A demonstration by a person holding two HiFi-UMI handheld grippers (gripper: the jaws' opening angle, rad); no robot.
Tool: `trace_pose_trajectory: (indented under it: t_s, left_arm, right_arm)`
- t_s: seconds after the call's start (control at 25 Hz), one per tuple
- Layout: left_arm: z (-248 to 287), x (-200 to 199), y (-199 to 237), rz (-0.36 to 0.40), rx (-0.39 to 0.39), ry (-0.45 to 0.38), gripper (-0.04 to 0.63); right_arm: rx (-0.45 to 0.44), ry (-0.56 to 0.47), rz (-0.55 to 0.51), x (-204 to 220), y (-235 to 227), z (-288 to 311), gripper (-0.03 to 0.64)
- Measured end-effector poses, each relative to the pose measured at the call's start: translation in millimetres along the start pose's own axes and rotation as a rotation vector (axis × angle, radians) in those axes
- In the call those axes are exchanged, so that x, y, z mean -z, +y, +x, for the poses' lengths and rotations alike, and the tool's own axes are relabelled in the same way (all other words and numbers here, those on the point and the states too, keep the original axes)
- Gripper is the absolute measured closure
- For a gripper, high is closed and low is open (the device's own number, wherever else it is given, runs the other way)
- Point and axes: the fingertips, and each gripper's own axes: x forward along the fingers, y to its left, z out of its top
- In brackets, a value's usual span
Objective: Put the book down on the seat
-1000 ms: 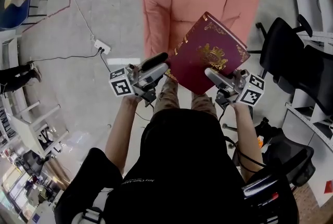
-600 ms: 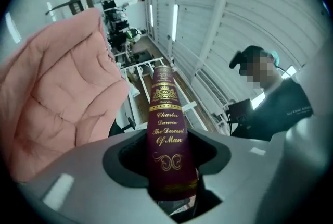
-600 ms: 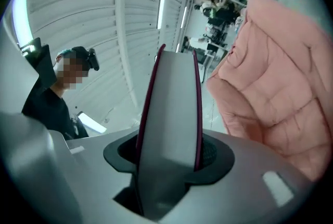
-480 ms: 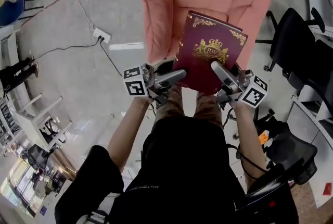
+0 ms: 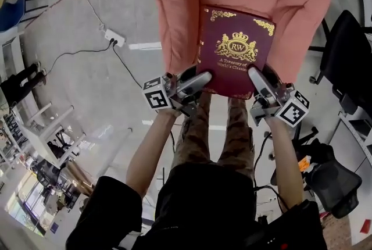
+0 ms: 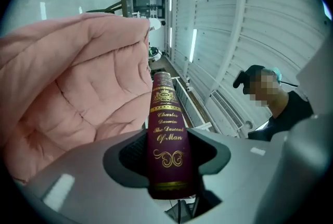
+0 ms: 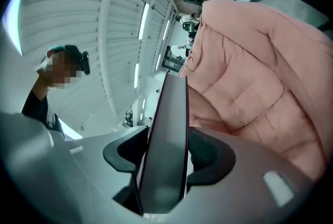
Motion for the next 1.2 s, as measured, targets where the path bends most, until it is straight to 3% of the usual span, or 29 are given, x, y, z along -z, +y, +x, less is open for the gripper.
trace_pose_trajectory:
  t_s: [0.16,0.4,0.72,1.04,1.2]
  left_arm:
    - [4,3,50,0.005,-0.032,0.043,0.374]
    - [22,23,116,0.064,-0.142,0.202,0.373]
    - [38,53,194,0.054,-0.257,0.195,0.354]
    - [58,30,237,0.13,-0.349,0.164,0.325]
    - [64,17,261,0.18,-0.435,0.183,0.307]
  right_arm:
    - [0.061,0.066,-0.093,12,-49,12,0.353]
    - [0.129,0.095,-0.131,21,-122,13,0.347]
    - [0.208,0.127,-0.113,36,-201,5,0.347]
    - [0.245,0.154,-0.104,21,-244,29,0.344]
    - [0.269,0.185,-0.162,10,-263,45,0.342]
